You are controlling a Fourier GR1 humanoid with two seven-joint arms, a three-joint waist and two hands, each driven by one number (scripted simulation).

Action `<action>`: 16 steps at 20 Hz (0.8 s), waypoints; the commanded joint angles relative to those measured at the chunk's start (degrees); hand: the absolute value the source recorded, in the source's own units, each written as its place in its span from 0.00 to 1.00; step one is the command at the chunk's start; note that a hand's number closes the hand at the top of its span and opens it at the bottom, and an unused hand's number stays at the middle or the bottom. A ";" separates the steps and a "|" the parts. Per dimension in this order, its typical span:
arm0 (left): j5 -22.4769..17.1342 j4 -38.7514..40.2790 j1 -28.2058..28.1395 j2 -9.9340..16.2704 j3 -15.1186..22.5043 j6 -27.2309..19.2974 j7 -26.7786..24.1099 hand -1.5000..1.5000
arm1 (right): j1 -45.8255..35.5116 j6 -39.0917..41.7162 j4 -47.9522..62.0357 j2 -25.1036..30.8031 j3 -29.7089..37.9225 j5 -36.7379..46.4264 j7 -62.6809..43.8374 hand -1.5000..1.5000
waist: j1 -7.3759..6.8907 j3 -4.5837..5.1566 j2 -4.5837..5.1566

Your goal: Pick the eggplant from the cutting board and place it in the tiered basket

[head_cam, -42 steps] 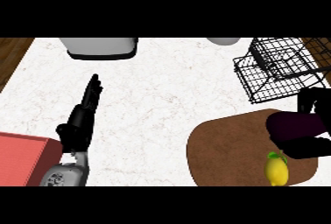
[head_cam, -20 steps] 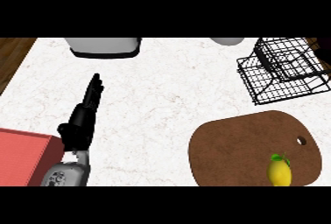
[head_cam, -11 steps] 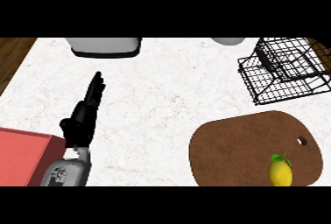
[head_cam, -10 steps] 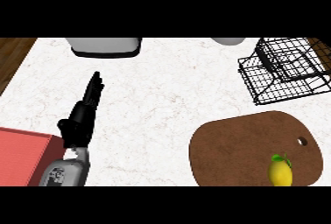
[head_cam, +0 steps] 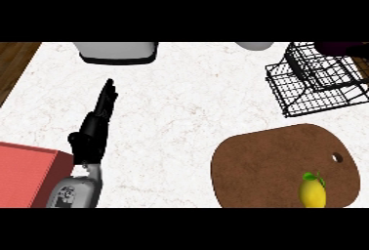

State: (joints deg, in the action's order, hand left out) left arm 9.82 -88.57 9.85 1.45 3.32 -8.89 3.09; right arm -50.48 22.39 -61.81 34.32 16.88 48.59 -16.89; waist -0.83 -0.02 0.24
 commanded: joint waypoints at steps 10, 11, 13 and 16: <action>0.48 -2.45 -0.24 -0.74 1.20 -0.11 2.11 0.50 | -4.56 -10.45 9.50 2.04 16.46 -11.57 1.48 0.00 | 0.20 -0.04 -0.05; -1.51 -5.17 -0.12 1.45 -0.73 1.79 4.65 0.50 | -2.74 -9.24 8.66 3.83 18.17 -12.52 0.21 0.00 | 0.56 -0.04 -0.32; -0.13 -3.81 -3.70 -0.19 0.62 0.09 1.35 0.50 | -3.60 -8.38 9.97 7.41 19.37 -12.61 -2.26 0.00 | 0.45 0.01 -0.27; -1.61 -0.61 0.85 1.60 -2.36 1.29 1.66 0.50 | -1.21 -9.10 11.67 9.10 24.47 -16.49 -2.02 0.00 | 1.04 0.00 -0.17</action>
State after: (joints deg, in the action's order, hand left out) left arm 9.23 -90.15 8.77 1.88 2.72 -8.40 3.94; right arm -52.61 14.53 -51.82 40.56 36.67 34.95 -17.58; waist -0.01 -0.02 0.04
